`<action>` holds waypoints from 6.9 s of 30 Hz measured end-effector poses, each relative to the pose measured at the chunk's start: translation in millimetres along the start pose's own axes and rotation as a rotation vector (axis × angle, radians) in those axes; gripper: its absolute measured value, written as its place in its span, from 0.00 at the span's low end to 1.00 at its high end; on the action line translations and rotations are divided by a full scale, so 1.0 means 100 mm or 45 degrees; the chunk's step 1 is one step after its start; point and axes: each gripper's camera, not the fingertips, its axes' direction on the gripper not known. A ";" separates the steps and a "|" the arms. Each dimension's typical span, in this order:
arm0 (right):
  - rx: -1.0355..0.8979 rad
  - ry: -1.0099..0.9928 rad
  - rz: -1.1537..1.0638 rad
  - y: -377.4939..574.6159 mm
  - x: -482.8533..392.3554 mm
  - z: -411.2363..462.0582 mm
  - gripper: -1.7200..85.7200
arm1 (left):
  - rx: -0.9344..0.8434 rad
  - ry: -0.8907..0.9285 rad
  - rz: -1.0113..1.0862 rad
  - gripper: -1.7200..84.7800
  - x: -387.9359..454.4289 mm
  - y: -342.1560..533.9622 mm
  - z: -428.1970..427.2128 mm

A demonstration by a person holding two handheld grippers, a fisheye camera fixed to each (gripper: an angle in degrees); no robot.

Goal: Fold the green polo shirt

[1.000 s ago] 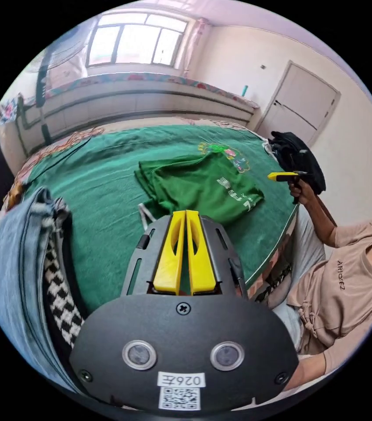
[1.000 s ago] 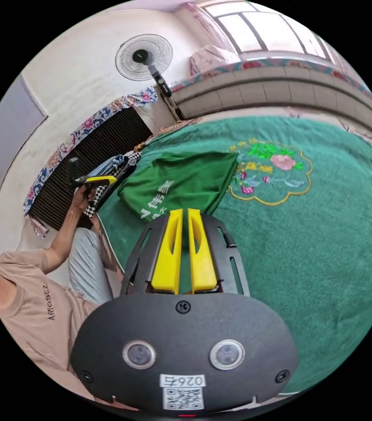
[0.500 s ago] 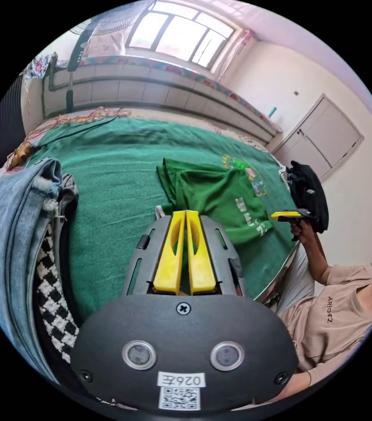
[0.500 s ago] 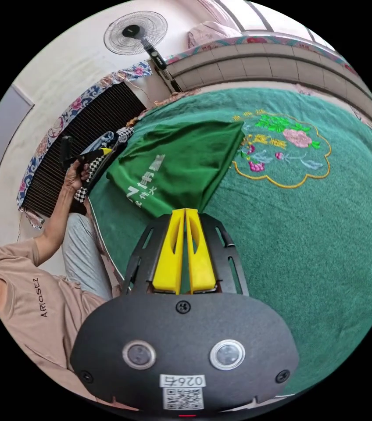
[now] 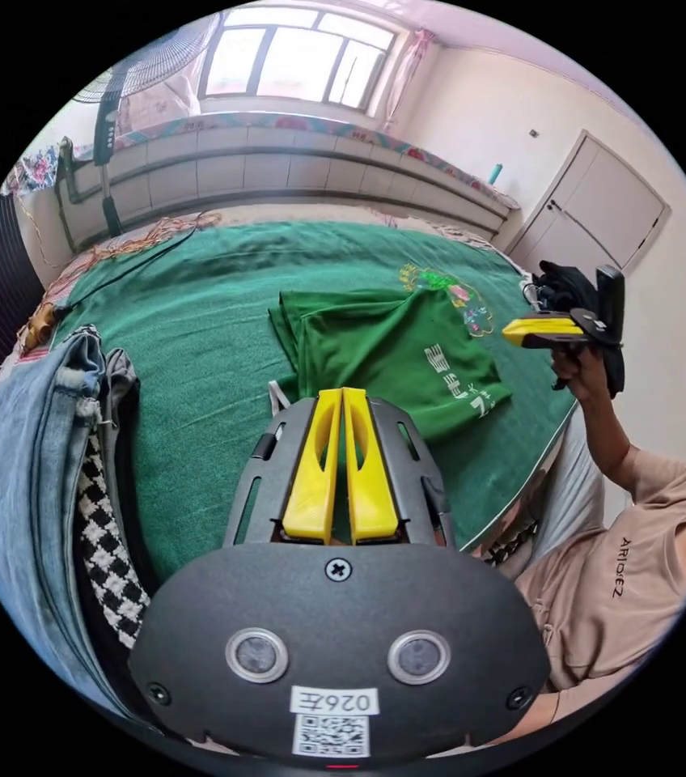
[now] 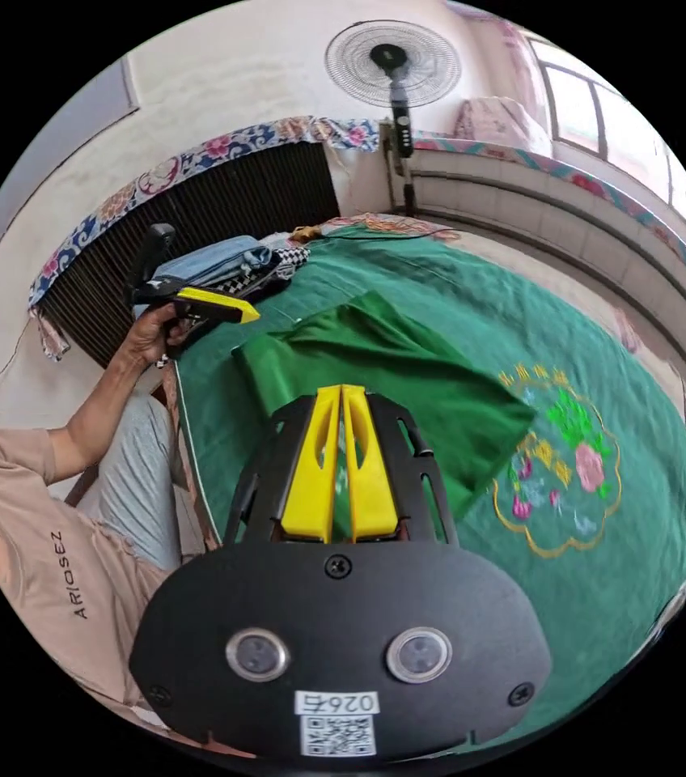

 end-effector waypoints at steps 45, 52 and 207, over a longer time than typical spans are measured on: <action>0.354 0.597 -0.094 4.68 6.90 -4.72 0.01 | 0.948 0.736 0.589 0.02 0.90 1.41 -1.28; 0.026 0.871 -0.334 5.96 7.89 -3.61 0.08 | 0.606 0.194 0.758 0.10 1.63 1.74 -0.79; 0.612 1.086 0.919 0.41 -0.36 -2.60 0.01 | 0.706 -1.168 1.929 0.01 9.31 -2.34 3.89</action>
